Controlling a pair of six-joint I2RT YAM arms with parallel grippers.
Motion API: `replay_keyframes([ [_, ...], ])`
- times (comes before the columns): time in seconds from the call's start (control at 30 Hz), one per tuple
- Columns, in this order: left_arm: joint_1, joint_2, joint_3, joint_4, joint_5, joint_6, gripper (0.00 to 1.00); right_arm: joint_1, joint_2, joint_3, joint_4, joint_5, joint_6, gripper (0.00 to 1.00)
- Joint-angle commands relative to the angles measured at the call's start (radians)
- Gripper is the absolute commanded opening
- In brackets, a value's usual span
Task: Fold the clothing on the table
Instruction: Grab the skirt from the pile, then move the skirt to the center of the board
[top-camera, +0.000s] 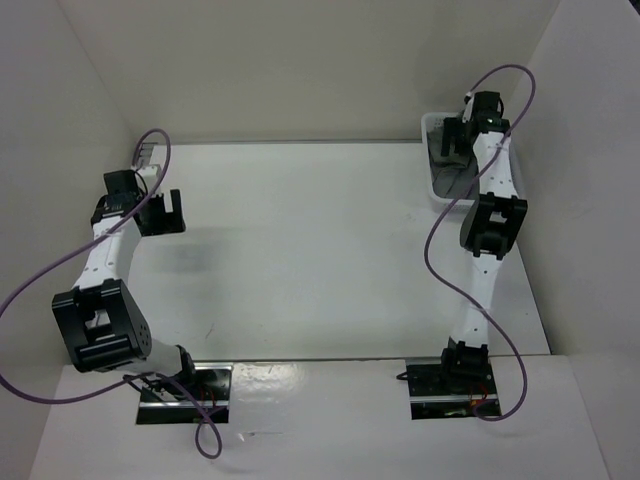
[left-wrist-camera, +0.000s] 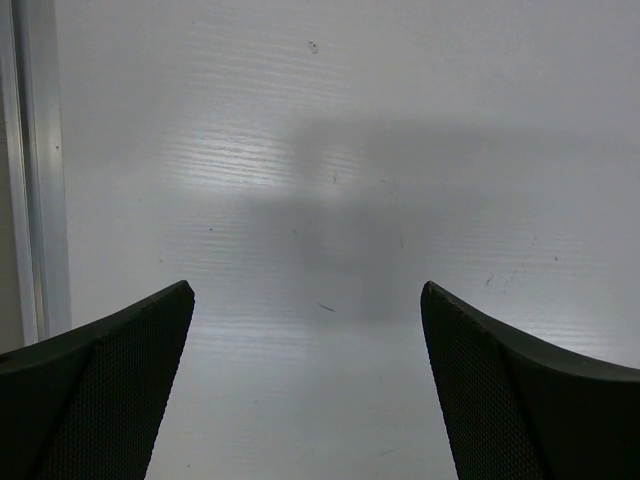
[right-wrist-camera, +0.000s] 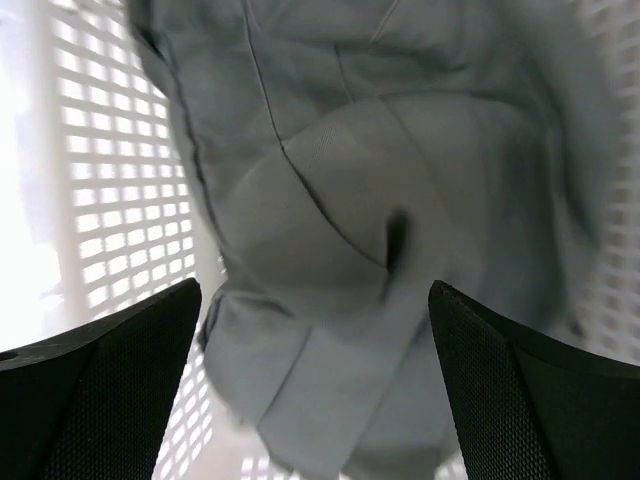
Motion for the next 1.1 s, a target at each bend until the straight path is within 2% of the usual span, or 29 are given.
replay_keyframes([
  [0.0, 0.004, -0.056, -0.025, 0.021, -0.003, 0.039, 1.0, 0.002, 0.083, 0.088, -0.043, -0.005, -0.018, 0.99],
  [0.03, 0.004, -0.072, -0.036, 0.035, -0.003, 0.051, 1.0, 0.002, 0.115, 0.099, -0.043, -0.005, -0.018, 0.99],
  [0.1, 0.004, -0.084, -0.071, 0.061, -0.003, 0.051, 1.0, 0.002, 0.145, 0.131, -0.052, -0.005, -0.018, 0.93],
  [0.17, 0.004, -0.084, -0.081, 0.061, -0.013, 0.061, 1.0, 0.011, 0.181, 0.151, -0.061, -0.005, -0.027, 0.63],
  [0.2, 0.004, -0.084, -0.081, 0.061, -0.013, 0.061, 1.0, 0.011, 0.182, 0.165, -0.061, -0.005, -0.027, 0.31],
  [0.23, 0.004, -0.084, -0.081, 0.061, -0.013, 0.061, 1.0, 0.02, 0.195, 0.176, -0.07, 0.01, -0.027, 0.08],
  [0.27, 0.004, -0.084, -0.068, 0.061, -0.013, 0.061, 1.0, 0.02, 0.195, 0.176, -0.07, 0.019, -0.027, 0.0],
  [0.37, 0.004, -0.075, -0.058, 0.061, -0.013, 0.061, 1.0, 0.02, 0.168, 0.202, -0.092, 0.0, -0.018, 0.0],
  [0.47, 0.004, -0.066, -0.058, 0.061, -0.013, 0.061, 1.0, 0.01, 0.052, 0.211, -0.101, -0.026, -0.018, 0.0],
  [0.6, 0.004, -0.066, -0.067, 0.061, 0.008, 0.051, 1.0, 0.0, -0.221, 0.199, -0.08, -0.079, -0.018, 0.0],
  [0.67, 0.004, -0.066, -0.067, 0.061, 0.008, 0.051, 1.0, 0.014, -0.294, 0.189, -0.08, -0.088, -0.018, 0.0],
  [0.77, 0.004, -0.057, -0.067, 0.061, 0.008, 0.051, 1.0, 0.04, -0.398, 0.189, -0.089, -0.2, -0.028, 0.0],
  [0.87, 0.004, -0.057, -0.056, 0.052, 0.022, 0.051, 1.0, 0.121, -0.472, 0.159, -0.124, -0.321, -0.061, 0.0],
  [1.07, 0.004, -0.067, -0.047, 0.043, 0.042, 0.051, 1.0, 0.428, -0.579, 0.101, -0.176, -0.503, -0.163, 0.0],
])
